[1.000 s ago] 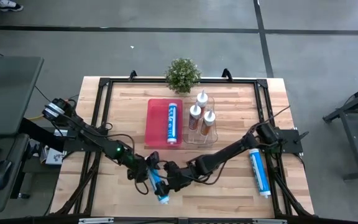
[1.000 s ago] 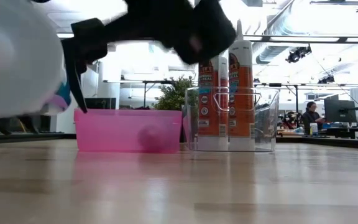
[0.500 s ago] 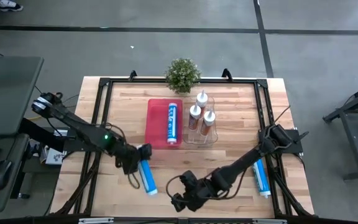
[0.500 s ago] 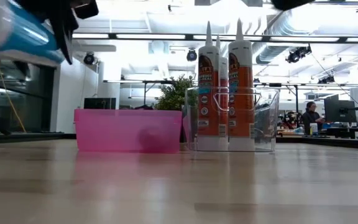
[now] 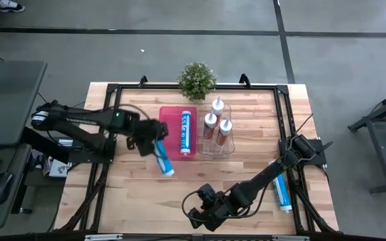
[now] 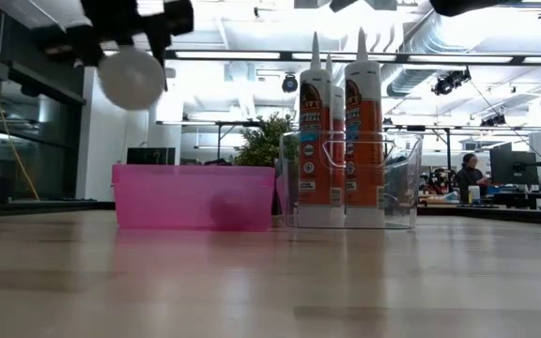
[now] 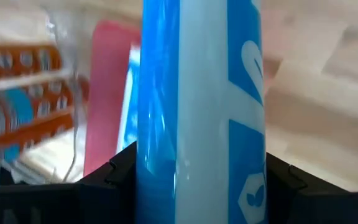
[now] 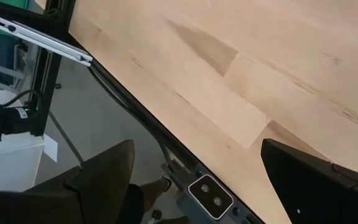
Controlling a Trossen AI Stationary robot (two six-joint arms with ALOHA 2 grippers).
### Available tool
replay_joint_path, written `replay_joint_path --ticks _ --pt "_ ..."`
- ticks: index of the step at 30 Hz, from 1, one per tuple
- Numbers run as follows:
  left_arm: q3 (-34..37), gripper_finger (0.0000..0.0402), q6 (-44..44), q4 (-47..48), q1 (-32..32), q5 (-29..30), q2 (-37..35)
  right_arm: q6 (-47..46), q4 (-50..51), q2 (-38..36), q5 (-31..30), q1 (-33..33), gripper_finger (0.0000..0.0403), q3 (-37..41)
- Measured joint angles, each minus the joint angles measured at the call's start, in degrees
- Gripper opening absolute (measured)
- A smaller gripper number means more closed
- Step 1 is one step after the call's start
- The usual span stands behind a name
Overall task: Pick & place silicon tubes, Sealant and Lysol wipes
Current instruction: Put the left blue sealant into the pink bin
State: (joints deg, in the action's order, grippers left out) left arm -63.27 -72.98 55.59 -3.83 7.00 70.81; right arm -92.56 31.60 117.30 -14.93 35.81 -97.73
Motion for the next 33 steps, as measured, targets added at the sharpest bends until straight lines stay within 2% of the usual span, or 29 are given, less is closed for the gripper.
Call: replay_joint_path --ticks 6,13,20,23,25,33 --pt "-3.0 0.0195 -6.4 1.4 10.6 0.9 3.5 0.9 0.2 0.0 -0.8 0.0 0.0346 0.0" --pt "-9.6 0.0194 -12.4 2.0 17.4 1.3 10.6 2.7 0.3 0.0 -0.3 0.0 0.0346 0.0" --pt "-14.3 0.0194 -17.1 2.7 19.6 3.0 17.9 4.5 0.6 0.0 1.4 0.0 0.0346 0.0" --pt "-14.4 0.0194 -19.5 3.0 19.6 5.9 20.2 4.9 0.7 0.0 1.4 0.1 0.0346 0.0" --pt "-14.4 0.0194 -20.4 3.9 19.6 7.3 21.1 5.4 0.8 0.0 1.3 0.2 0.0346 0.0" --pt "-14.4 0.0194 -20.3 4.7 19.6 6.4 22.2 6.7 1.7 0.1 1.4 0.7 0.0346 0.0"
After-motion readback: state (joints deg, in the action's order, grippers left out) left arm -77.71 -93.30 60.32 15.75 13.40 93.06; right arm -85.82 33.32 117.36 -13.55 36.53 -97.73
